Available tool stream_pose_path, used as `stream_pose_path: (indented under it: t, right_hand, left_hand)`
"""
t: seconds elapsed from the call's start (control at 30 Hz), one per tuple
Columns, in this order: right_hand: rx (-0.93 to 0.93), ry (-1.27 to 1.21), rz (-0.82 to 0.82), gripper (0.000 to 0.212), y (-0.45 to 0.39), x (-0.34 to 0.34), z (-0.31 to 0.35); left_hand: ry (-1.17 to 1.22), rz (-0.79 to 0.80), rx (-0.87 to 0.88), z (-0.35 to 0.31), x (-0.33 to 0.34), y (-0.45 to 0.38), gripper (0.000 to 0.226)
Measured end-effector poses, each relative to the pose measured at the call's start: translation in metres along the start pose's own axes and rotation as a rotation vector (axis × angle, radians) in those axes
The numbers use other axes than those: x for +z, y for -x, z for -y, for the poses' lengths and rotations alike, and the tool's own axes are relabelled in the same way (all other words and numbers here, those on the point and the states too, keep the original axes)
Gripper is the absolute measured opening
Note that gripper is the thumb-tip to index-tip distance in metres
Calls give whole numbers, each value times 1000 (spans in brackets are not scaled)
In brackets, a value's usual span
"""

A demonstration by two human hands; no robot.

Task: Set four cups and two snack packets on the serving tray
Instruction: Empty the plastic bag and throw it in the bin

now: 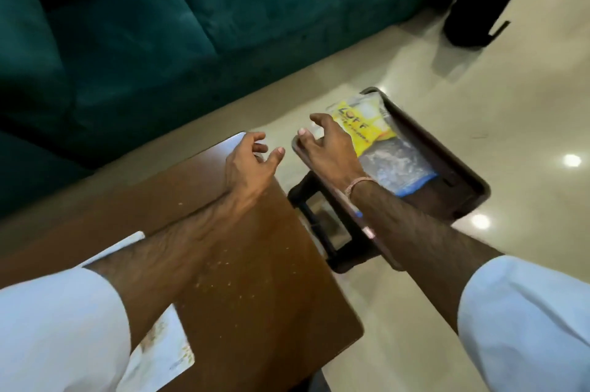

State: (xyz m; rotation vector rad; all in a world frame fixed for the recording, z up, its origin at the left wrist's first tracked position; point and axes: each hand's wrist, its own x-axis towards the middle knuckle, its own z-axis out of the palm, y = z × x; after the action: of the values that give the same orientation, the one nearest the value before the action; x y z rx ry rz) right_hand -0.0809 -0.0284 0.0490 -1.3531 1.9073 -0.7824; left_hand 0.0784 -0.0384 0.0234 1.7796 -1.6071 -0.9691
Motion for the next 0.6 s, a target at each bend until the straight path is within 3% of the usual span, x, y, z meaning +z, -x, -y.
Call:
stream_pose_path:
  t: [0.3, 0.5, 0.6]
  right_hand:
    - [171, 6, -102, 44, -23, -87, -123]
    - [309, -2, -216, 35, -8, -108, -196]
    - [388, 10, -330, 21, 4, -112, -221]
  left_hand:
    - [-63, 272, 91, -52, 154, -16, 56]
    - [-283, 466, 286, -51, 224, 13, 63]
    - [-560, 568, 376, -48, 244, 25, 77]
